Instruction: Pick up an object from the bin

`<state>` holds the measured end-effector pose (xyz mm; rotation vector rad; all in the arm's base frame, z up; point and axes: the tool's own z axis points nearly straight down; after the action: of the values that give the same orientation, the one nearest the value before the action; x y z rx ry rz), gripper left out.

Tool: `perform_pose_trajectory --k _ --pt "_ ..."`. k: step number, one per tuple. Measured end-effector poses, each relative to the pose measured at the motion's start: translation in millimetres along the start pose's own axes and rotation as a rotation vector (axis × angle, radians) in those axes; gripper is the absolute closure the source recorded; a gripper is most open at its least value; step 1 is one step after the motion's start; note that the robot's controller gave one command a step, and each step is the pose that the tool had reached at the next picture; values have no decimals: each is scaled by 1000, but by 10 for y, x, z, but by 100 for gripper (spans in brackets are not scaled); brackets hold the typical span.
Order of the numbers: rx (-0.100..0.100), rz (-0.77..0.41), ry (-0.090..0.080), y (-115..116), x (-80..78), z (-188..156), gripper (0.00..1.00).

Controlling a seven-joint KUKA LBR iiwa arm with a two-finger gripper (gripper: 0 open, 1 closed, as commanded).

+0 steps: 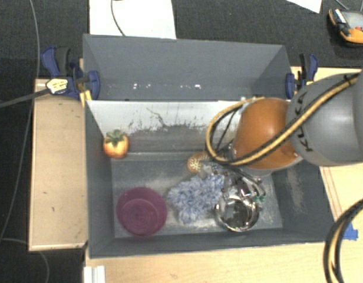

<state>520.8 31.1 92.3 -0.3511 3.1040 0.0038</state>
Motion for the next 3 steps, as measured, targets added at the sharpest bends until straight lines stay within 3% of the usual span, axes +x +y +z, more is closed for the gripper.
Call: perform_pose_trajectory --k 1,2,3 --pt "0 112 -5 -400 369 140 0" --pt "1 67 -3 -299 251 161 0" --pt "-11 165 0 -1061 526 122 0"
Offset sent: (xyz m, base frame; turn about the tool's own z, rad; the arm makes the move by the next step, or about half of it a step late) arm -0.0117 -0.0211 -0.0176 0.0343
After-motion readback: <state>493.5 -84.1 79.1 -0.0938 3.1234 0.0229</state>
